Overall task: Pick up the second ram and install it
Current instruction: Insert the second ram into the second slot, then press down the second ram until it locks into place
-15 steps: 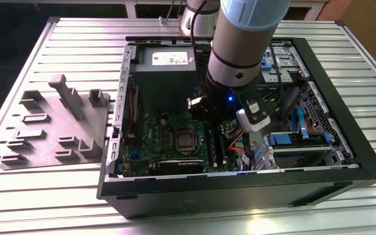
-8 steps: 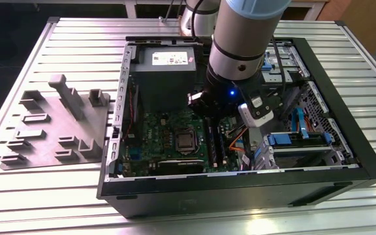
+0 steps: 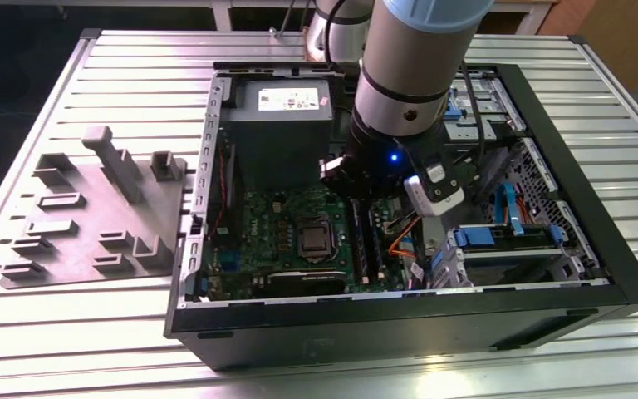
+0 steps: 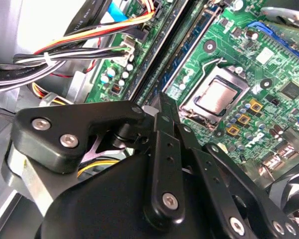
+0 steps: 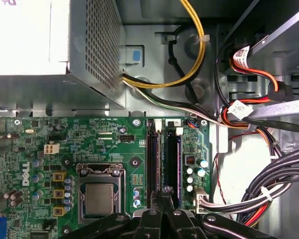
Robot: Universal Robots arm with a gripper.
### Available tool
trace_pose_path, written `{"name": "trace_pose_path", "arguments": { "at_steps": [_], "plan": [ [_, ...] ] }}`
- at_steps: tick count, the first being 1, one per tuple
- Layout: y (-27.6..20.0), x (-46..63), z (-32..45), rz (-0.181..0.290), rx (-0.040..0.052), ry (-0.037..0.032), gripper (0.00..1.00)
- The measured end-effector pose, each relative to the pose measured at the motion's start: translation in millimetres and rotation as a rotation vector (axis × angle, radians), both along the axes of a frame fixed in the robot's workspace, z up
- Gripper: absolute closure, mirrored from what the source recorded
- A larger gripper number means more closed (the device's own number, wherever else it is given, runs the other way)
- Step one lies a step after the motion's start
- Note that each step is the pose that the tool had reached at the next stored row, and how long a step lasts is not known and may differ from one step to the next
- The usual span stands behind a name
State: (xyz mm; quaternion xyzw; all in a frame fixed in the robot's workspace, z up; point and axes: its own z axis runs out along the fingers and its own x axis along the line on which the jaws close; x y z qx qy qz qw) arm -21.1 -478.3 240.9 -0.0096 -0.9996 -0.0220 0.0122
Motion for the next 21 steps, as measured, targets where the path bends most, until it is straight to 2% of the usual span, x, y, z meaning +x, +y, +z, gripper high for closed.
{"name": "trace_pose_path", "arguments": {
  "at_steps": [21],
  "plan": [
    [0.0,0.0,0.0,0.0,0.0004,0.0,0.9]
  ]
}}
